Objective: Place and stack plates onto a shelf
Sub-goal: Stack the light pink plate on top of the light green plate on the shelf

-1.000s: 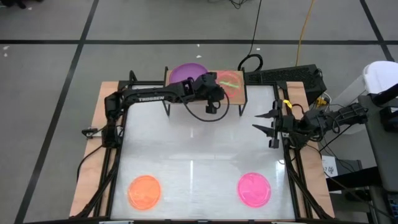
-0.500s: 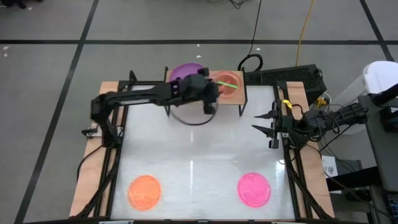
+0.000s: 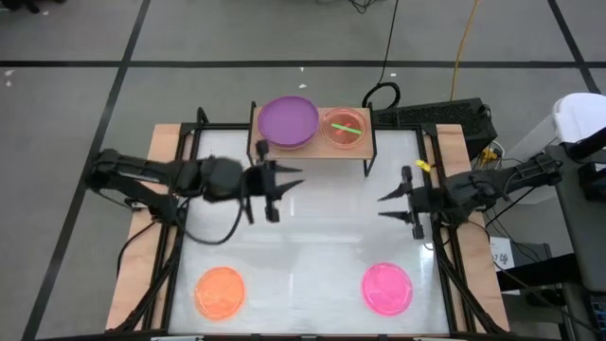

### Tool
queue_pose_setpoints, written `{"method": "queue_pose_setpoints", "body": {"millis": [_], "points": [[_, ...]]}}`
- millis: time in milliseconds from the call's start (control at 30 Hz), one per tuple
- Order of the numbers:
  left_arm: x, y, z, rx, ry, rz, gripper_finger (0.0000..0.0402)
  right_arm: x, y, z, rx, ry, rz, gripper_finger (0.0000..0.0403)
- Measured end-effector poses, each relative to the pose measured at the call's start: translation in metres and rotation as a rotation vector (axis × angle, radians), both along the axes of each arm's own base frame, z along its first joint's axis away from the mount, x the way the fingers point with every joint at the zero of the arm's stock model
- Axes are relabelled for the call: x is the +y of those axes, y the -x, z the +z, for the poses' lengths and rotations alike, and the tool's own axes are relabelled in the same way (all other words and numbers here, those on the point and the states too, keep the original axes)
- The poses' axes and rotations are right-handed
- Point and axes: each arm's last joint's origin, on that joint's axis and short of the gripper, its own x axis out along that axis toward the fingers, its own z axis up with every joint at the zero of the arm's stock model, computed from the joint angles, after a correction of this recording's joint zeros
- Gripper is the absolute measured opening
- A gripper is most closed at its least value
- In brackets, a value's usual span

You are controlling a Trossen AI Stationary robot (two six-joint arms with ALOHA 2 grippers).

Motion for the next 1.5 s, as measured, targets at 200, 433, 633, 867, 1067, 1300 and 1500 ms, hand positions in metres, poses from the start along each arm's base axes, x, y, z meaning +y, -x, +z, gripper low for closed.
{"method": "queue_pose_setpoints", "body": {"millis": [200, 433, 633, 867, 1067, 1300, 1500], "points": [[-0.026, 0.027, -0.042, -0.171, 0.115, -0.021, 0.0104, 0.012, -0.023, -0.025, 0.261, -0.054, 0.101, 0.0146], [-0.047, 0.042, -0.095, -0.297, 0.189, -0.072, 0.0103, 0.03, -0.045, -0.071, 0.681, -0.264, 0.203, 0.0146], [-0.045, 0.046, -0.106, -0.371, 0.222, -0.041, 0.0103, 0.048, -0.053, -0.114, 0.94, -0.352, 0.265, 0.0146], [-0.045, 0.046, -0.106, -0.368, 0.229, -0.043, 0.0103, 0.056, -0.06, -0.139, 1.024, -0.342, 0.26, 0.0146], [-0.046, 0.046, -0.107, -0.368, 0.247, -0.043, 0.0103, 0.056, -0.066, -0.15, 1.05, -0.334, 0.225, 0.0146], [-0.046, 0.046, -0.109, -0.349, 0.263, -0.04, 0.0103, 0.055, -0.07, -0.164, 1.096, -0.318, 0.184, 0.0146], [-0.046, 0.046, -0.11, -0.344, 0.271, -0.039, 0.0103, 0.056, -0.072, -0.166, 1.102, -0.314, 0.184, 0.0123]]}}
